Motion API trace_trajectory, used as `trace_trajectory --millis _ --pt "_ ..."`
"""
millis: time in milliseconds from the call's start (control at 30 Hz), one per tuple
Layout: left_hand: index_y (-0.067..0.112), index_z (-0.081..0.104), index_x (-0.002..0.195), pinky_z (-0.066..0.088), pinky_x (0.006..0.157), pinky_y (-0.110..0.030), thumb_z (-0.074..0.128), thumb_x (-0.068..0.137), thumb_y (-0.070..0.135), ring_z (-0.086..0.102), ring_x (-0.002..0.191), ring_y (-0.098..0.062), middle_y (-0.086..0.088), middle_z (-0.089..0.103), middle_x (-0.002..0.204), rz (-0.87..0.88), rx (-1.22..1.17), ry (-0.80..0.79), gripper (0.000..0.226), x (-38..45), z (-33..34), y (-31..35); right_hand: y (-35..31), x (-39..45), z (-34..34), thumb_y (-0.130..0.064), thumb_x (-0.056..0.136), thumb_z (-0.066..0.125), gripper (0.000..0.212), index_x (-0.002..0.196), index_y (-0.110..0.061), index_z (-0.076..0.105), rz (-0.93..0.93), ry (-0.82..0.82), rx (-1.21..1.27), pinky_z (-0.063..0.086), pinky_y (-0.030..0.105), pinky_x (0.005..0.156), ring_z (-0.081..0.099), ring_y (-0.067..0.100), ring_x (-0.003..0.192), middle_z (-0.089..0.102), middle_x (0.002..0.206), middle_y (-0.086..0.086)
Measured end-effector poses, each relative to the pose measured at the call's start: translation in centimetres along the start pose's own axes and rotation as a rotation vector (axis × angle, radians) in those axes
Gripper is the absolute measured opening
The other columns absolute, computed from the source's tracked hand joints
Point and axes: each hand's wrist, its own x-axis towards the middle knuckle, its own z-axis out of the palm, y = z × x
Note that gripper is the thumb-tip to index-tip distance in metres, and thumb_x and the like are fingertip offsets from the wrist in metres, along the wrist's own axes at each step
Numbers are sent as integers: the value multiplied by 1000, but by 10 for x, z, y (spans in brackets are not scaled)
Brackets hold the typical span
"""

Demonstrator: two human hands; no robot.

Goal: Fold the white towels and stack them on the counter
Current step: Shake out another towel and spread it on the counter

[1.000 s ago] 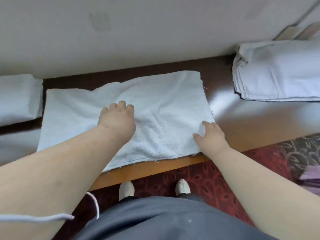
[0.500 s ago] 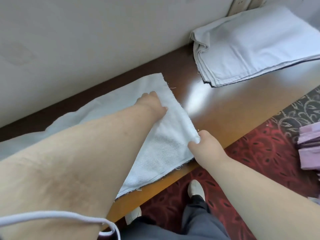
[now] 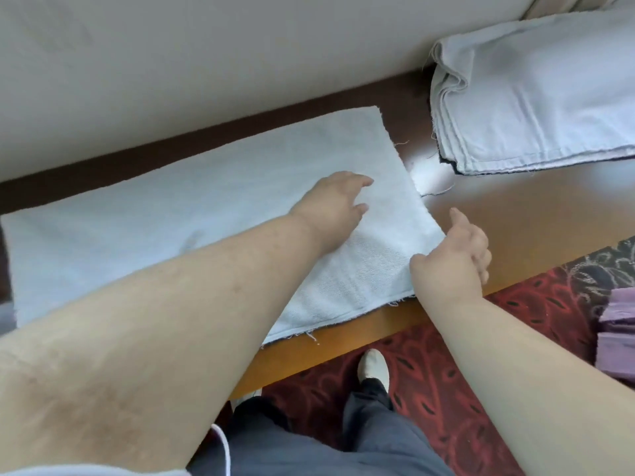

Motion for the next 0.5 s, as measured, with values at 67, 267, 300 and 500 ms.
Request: trace_trajectory --millis 67,267,300,500 --pt "29 45 142 21 116 -35 45 100 32 35 137 -17 4 43 148 10 115 194 42 -41 -15 -24 -27 -12 9 -9 77 58 84 150 -32 25 -183 -7 -69 16 45 116 16 23 145 17 160 2" --pt "33 8 155 1 119 -50 28 96 59 6 150 -27 -5 12 163 -503 359 158 67 -159 -57 -134 -111 -73 73 -37 96 47 67 155 -35 14 -853 -363 -297 -1 42 122 -7 16 152 3 166 -3" --pt "33 1 155 -1 118 -51 23 93 67 -1 150 -26 -4 3 164 -595 344 96 74 -175 -60 -151 -118 -81 86 -42 98 42 67 156 -35 10 -909 -416 -358 -4 43 121 -11 17 152 -1 167 -3" --pt "38 2 154 -1 120 -46 3 78 81 -9 150 -19 2 -7 165 -578 235 15 88 -217 -78 -203 -112 -87 123 -65 94 25 77 156 -37 -11 -946 -521 -661 -10 48 121 -23 17 150 -18 165 -6"
